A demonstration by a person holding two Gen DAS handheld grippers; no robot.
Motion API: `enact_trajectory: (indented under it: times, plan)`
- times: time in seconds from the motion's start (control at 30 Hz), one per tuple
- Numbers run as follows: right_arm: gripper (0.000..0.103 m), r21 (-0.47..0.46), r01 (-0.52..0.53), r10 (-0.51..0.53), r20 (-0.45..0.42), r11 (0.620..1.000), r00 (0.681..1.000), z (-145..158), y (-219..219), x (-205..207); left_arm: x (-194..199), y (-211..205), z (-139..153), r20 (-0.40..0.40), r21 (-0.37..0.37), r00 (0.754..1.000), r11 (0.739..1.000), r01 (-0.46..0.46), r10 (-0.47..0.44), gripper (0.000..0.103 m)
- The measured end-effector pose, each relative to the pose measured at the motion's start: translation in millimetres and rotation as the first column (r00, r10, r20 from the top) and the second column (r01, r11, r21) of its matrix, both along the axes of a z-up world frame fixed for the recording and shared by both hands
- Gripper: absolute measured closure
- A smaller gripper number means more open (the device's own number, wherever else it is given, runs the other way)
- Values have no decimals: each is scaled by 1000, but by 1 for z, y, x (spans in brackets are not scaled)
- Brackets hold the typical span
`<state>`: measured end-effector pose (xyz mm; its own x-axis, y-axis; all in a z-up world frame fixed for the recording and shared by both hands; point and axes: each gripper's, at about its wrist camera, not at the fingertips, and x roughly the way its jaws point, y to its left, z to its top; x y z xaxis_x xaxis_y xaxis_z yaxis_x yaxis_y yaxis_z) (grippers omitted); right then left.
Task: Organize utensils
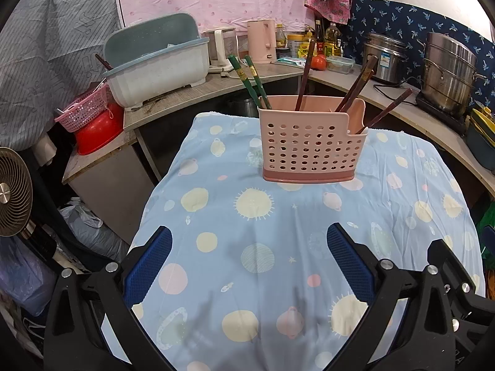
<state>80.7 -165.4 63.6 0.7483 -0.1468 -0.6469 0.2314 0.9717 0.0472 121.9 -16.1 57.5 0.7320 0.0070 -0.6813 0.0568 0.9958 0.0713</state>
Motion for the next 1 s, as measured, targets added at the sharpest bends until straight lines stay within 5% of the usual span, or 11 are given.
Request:
enact_trajectory:
  times: [1.0]
  plan:
    - [7,5,14,-14,-4,1000,1000,-2,-5,0,2,3,-3,-10,14,1000,1000,-12,12,7]
